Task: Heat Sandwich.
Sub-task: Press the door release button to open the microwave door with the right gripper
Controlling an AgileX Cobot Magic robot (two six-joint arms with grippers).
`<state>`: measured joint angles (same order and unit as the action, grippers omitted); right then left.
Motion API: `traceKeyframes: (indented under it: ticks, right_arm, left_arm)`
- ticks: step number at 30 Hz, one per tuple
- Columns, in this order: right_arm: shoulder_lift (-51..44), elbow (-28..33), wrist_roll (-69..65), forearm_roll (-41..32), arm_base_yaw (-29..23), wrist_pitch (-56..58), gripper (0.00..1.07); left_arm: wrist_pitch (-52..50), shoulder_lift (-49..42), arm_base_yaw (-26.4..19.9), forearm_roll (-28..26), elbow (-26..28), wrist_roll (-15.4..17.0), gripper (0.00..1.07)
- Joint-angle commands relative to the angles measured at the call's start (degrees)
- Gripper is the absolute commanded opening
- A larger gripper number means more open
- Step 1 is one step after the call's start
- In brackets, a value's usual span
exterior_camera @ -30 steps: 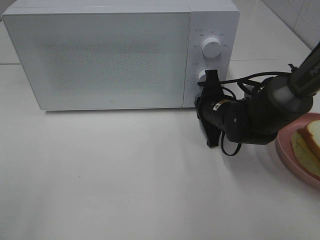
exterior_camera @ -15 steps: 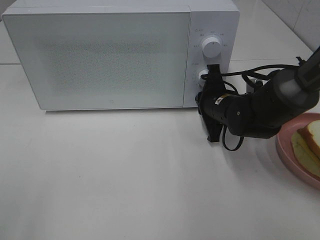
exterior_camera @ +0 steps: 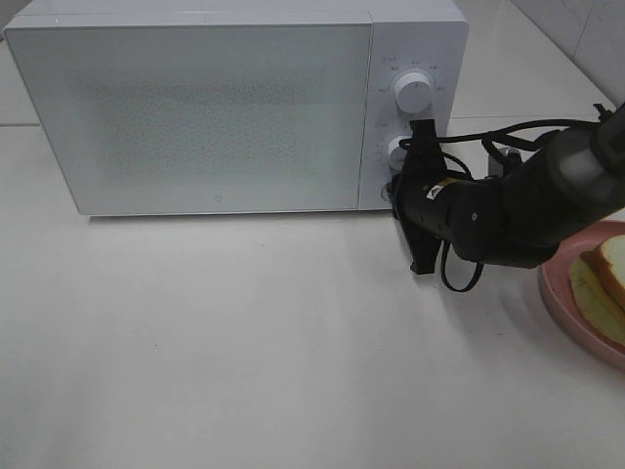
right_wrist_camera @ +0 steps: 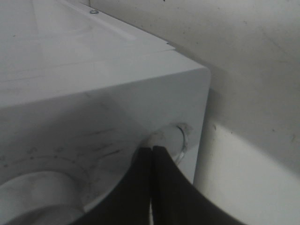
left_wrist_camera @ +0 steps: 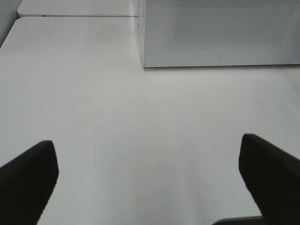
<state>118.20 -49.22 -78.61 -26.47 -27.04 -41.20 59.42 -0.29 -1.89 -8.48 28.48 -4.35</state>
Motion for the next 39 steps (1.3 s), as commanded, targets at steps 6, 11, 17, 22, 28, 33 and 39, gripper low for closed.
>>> traceKeyframes:
  ticks: [6, 11, 17, 22, 28, 33, 39]
  right_arm:
    - [-1.03, 0.46, 0.29, 0.69, 0.34, -1.43, 0.01]
    - [-0.86, 0.46, 0.34, 0.46, 0.34, -0.23, 0.01]
    - [-0.34, 0.4, 1.03, -2.75, 0.34, -4.53, 0.01]
    - [0.69, -0.8, 1.43, -4.18, 0.46, -9.17, 0.01]
    - [2.12, -4.35, 3.38, -4.64, 0.46, -15.41, 0.01]
    - [2.46, -6.3, 5.33, -5.73, 1.2, -19.6, 0.0]
    - [3.15, -9.57, 6.82, -5.33, 2.69, -19.71, 0.0]
  left_arm:
    - [-0.57, -1.49, -0.06, 0.0, -0.29, 0.11, 1.01]
    - [-0.57, -1.49, -0.06, 0.0, -0.29, 0.11, 1.01]
    - [-0.57, -1.49, -0.06, 0.0, -0.29, 0.11, 1.01]
    - [-0.57, -1.49, -0.06, 0.0, -0.29, 0.11, 1.01]
    - [-0.57, -1.49, -0.06, 0.0, -0.29, 0.11, 1.01]
    - [-0.57, -1.49, -0.06, 0.0, -0.29, 0.11, 1.01]
    - [-0.57, -1.49, -0.06, 0.0, -0.29, 0.11, 1.01]
